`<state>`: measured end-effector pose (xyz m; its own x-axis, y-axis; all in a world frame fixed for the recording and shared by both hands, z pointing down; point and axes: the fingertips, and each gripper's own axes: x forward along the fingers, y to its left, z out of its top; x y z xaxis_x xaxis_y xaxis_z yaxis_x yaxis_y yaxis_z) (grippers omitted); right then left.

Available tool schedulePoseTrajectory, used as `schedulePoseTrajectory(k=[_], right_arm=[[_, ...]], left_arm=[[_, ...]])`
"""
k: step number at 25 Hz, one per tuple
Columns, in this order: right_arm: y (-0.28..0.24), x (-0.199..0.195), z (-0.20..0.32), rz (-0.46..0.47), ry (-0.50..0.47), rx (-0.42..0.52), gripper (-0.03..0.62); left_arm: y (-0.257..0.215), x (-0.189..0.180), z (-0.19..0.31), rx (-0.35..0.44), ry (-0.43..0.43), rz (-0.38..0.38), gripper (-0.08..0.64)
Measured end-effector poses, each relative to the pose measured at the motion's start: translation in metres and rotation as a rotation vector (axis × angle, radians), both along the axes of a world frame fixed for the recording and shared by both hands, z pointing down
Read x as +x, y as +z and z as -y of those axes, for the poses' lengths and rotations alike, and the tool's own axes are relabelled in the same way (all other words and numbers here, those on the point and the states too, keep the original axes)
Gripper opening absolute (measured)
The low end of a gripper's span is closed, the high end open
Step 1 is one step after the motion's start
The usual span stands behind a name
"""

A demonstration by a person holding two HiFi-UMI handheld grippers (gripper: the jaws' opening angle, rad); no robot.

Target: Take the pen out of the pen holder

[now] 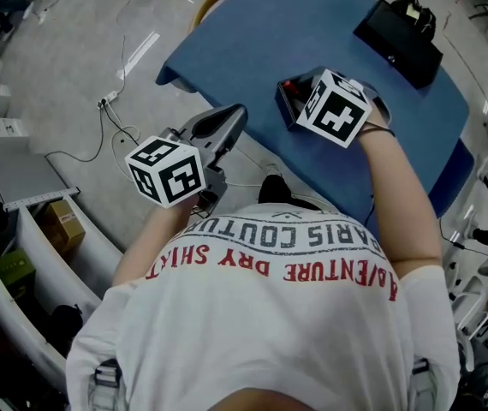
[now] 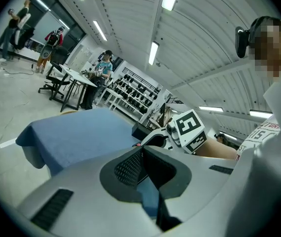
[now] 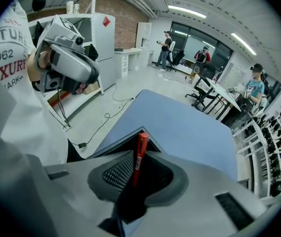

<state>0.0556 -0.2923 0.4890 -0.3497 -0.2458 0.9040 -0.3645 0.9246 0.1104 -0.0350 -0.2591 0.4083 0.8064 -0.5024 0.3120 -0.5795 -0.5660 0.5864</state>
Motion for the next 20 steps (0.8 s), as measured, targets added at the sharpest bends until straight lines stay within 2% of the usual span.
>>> schedulePoseTrajectory(k=[2,12,20], right_arm=[[0.001,0.001,0.002,-0.007,0.002,-0.001,0.063],[-0.001,0.001,0.001,0.006,-0.004,-0.01,0.058],[-0.019,0.004,-0.002,0.087,0.039,0.023,0.055]], left_arm=[[0.0,-0.003,0.002,0.0,-0.009,-0.001,0.032],[0.001,-0.009,0.005,-0.009,-0.028,-0.01,0.032],[-0.006,-0.01,0.0,0.007,-0.024,-0.002,0.032]])
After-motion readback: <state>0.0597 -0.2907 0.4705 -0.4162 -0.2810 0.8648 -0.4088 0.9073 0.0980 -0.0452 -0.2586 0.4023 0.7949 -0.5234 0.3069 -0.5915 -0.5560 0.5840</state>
